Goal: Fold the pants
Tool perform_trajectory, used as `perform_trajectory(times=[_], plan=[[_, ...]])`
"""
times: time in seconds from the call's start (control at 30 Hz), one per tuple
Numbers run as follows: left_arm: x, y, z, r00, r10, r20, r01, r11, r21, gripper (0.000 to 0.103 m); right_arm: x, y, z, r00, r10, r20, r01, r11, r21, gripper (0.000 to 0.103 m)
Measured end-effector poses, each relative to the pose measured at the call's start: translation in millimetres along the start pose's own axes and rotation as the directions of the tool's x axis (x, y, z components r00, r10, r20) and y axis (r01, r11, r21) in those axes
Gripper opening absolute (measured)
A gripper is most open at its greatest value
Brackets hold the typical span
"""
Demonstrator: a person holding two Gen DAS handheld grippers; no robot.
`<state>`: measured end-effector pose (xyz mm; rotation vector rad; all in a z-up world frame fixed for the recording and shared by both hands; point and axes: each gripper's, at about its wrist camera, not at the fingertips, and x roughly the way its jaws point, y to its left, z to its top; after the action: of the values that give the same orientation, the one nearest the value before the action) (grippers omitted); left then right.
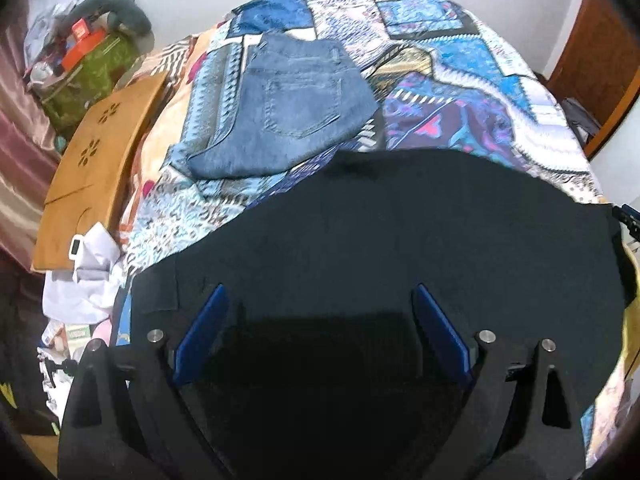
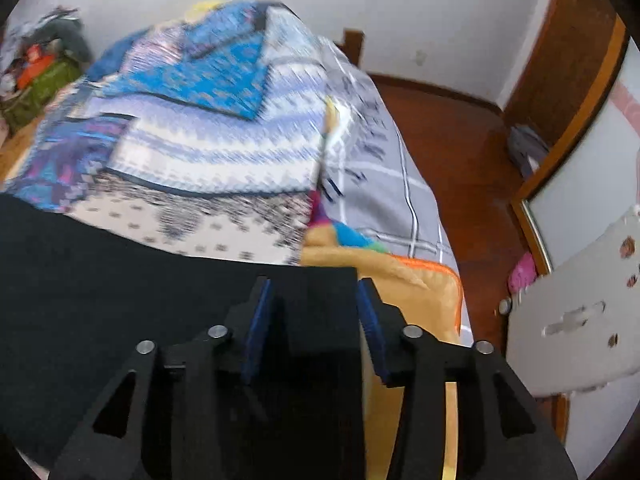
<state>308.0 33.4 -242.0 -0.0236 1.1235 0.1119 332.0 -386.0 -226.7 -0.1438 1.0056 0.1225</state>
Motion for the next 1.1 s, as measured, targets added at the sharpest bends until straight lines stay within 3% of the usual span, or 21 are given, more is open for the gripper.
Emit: perform_trajectory(times=[0.1, 0.2, 0.27, 0.37, 0.5, 0.63, 0.77, 0.93, 1.1], plan=[[-8.1, -12.0, 5.1, 0.999, -0.028, 0.03, 0.028, 1.0, 0.015, 0.094, -21.6, 19.7, -5.0, 0.997, 0.064, 0.048, -0.063, 0.998, -0.023, 0.067], [-3.7, -30.9, 4.3, 0.998, -0.06, 0.011, 0.059, 0.996, 0.069, 0.097, -20.2, 37.0, -20.4, 0.989, 0.148, 0.022, -0.148, 0.989, -0.02, 0.068], [6.5, -41.2, -3.0, 1.0, -0.023, -0.018, 0.025, 0.992, 0.122, 0.098, -13.0, 48.3, -37.9, 0.986, 0.164, -0.017, -0.164, 0.986, -0.022, 0.068], [3.3, -36.6, -13.7, 1.0, -0.031, 0.003, 0.031, 0.993, 0.117, 0.103, -8.0, 56.5, -67.6, 0.982, 0.174, -0.072, -0.175, 0.985, 0.002, 0.067], [-3.9, -21.4, -29.4, 0.996, -0.086, 0.004, 0.086, 0.991, 0.1, 0.103, -26.3, 40.4, -99.3, 0.98, 0.196, -0.039, -0.19, 0.975, 0.115, 0.068], [-14.5, -13.1, -51.1, 0.996, -0.088, 0.023, 0.085, 0.992, 0.091, 0.103, -48.3, 38.8, -119.8, 0.985, 0.168, -0.021, -0.164, 0.976, 0.146, 0.069], [-24.9, -6.2, -63.5, 0.997, -0.073, 0.016, 0.072, 0.994, 0.081, 0.103, -60.4, 29.7, -134.0, 0.972, 0.229, -0.045, -0.212, 0.948, 0.237, 0.072], [-37.9, -11.2, -64.4, 0.999, -0.036, 0.002, 0.035, 0.993, 0.114, 0.103, -77.2, 25.9, -148.3, 0.964, 0.264, 0.025, -0.258, 0.912, 0.318, 0.072], [-49.2, -27.1, -50.0, 0.989, -0.145, 0.01, 0.144, 0.986, 0.087, 0.103, -71.2, 15.0, -148.7, 0.956, 0.279, 0.093, -0.29, 0.835, 0.468, 0.079]])
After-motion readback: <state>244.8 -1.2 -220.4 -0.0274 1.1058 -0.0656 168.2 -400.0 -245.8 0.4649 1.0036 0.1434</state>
